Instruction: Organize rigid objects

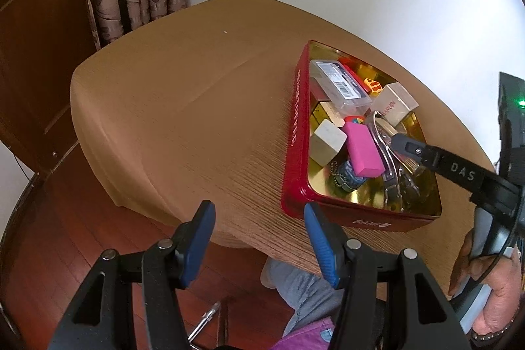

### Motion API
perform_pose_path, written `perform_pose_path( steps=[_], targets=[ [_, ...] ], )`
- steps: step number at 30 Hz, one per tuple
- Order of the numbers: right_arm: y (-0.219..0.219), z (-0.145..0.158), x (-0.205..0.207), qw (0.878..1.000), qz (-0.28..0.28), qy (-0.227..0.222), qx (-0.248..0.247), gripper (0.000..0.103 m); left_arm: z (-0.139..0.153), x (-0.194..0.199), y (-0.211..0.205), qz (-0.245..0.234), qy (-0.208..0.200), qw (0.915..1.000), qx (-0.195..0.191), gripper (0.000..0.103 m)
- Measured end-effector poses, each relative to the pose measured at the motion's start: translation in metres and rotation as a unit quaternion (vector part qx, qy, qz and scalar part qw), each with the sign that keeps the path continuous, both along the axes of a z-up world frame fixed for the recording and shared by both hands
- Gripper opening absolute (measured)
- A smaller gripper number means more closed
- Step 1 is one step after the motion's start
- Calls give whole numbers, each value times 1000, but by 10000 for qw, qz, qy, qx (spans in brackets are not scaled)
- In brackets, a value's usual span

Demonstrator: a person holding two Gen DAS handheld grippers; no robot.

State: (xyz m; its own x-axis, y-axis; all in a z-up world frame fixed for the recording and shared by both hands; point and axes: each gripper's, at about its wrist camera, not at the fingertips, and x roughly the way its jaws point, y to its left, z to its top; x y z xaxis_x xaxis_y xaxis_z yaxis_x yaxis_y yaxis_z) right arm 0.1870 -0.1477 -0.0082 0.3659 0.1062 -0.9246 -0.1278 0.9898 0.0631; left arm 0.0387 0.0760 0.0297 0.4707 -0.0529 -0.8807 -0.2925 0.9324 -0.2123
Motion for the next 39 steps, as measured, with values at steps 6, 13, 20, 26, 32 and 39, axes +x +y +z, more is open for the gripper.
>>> perform_pose_path(
  steps=[6, 13, 20, 26, 32, 39],
  targets=[
    [-9, 41, -22, 9978, -75, -576, 331, 29, 3, -1, -8, -120, -33, 9996, 248, 58],
    [-6, 83, -72, 9933, 165, -1127, 216, 43, 31, -16, -23, -277, -687, 9938, 835, 58],
    [-15, 113, -122, 9908, 258, -1321, 131, 44, 63, -36, -39, -583, -1234, 9873, 813, 59],
    [-34, 133, -149, 9889, 108, -1471, 152, 45, 85, -51, -60, -842, -1614, 9782, 1001, 62],
    [-48, 143, -168, 9882, -63, -1514, 217, 46, 101, -65, -77, -1075, -1883, 9692, 1166, 81],
    [-46, 151, -181, 9870, -35, -1591, 202, 47, 111, -75, -82, -1180, -2092, 9634, 1191, 86]
  ],
)
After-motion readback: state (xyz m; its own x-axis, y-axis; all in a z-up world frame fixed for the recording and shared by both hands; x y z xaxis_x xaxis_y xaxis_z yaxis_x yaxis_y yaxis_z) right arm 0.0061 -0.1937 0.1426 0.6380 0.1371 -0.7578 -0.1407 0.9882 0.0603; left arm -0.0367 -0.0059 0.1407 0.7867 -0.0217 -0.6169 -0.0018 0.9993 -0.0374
